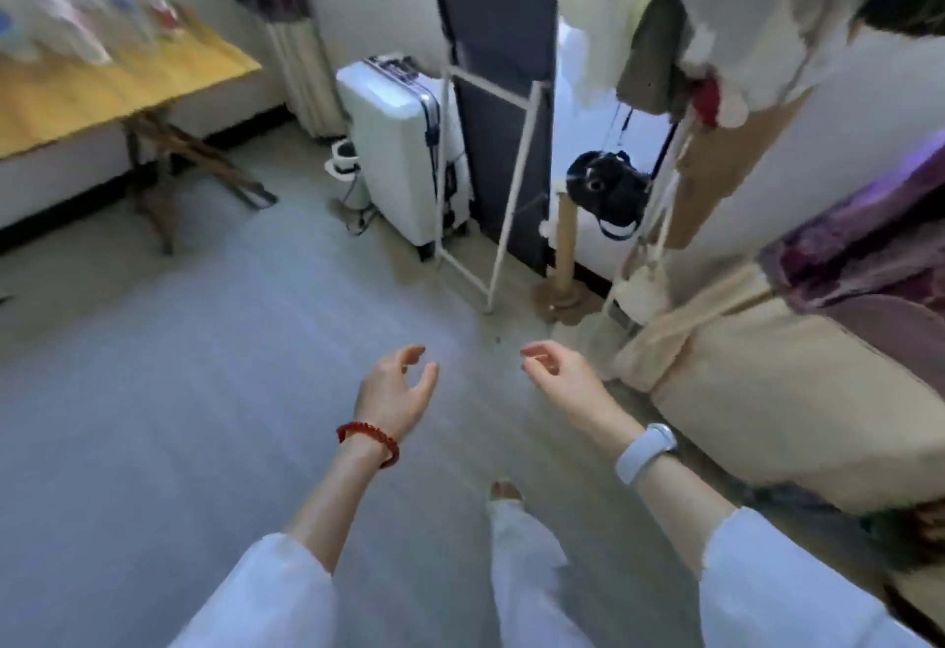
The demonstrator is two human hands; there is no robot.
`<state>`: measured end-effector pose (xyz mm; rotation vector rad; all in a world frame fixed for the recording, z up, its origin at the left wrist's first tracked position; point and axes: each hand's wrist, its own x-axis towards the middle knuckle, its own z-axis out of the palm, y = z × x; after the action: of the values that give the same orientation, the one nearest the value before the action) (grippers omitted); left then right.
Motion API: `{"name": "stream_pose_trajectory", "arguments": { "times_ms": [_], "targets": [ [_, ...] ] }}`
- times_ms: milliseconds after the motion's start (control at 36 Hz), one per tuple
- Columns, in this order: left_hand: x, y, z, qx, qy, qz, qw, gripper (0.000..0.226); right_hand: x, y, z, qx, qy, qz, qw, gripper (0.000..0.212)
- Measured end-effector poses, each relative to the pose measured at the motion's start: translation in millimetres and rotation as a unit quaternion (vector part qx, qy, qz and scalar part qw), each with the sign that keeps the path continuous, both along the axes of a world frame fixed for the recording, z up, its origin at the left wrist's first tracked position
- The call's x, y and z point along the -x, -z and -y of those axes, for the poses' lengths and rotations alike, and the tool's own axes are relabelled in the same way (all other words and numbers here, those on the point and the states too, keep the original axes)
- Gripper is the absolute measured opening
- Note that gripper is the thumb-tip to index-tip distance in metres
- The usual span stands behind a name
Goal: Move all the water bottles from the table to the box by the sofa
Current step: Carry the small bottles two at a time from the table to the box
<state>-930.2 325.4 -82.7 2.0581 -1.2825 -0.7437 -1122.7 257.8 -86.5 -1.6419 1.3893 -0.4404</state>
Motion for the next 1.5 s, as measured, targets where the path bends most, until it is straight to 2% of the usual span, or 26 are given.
{"name": "stream_pose_trajectory", "arguments": {
  "times_ms": [250, 417, 611, 861, 972, 1111, 1194, 1250, 1333, 1500],
  "targets": [
    [-177, -28, 130, 0.018, -0.139, 0.040, 0.989, 0.034, -204, -18, 178, 0.029, -0.170, -0.010, 0.985, 0.031],
    [-294, -45, 196, 0.036, -0.221, 0.038, 0.974, 0.033, -347, -36, 270, 0.052, -0.241, -0.005, 0.969, 0.029],
    [-452, -33, 255, 0.038, -0.294, 0.040, 0.954, 0.030, -522, -28, 353, 0.053, -0.298, 0.003, 0.953, 0.028],
    [-691, -52, 372, 0.084, -0.332, 0.035, 0.939, 0.025, -770, -54, 473, 0.064, -0.313, 0.022, 0.947, 0.025],
    [-769, -66, 424, 0.090, -0.327, 0.030, 0.940, 0.026, -850, -69, 520, 0.061, -0.309, 0.040, 0.948, 0.021],
    [-870, -58, 498, 0.105, -0.324, 0.012, 0.940, 0.028, -946, -61, 594, 0.045, -0.293, 0.045, 0.954, 0.023],
    [-928, -55, 541, 0.103, -0.316, 0.018, 0.943, 0.030, -1002, -55, 638, 0.048, -0.288, 0.044, 0.955, 0.017],
    [-1003, -47, 598, 0.105, -0.332, 0.027, 0.937, 0.031, -1076, -43, 700, 0.042, -0.292, 0.047, 0.954, 0.020],
    [-1034, -51, 619, 0.099, -0.331, 0.031, 0.938, 0.036, -1106, -44, 720, 0.047, -0.296, 0.045, 0.953, 0.024],
    [-1174, -63, 713, 0.109, -0.370, 0.036, 0.922, 0.041, -1260, -62, 809, 0.083, -0.306, 0.050, 0.947, 0.030]
  ]
}}
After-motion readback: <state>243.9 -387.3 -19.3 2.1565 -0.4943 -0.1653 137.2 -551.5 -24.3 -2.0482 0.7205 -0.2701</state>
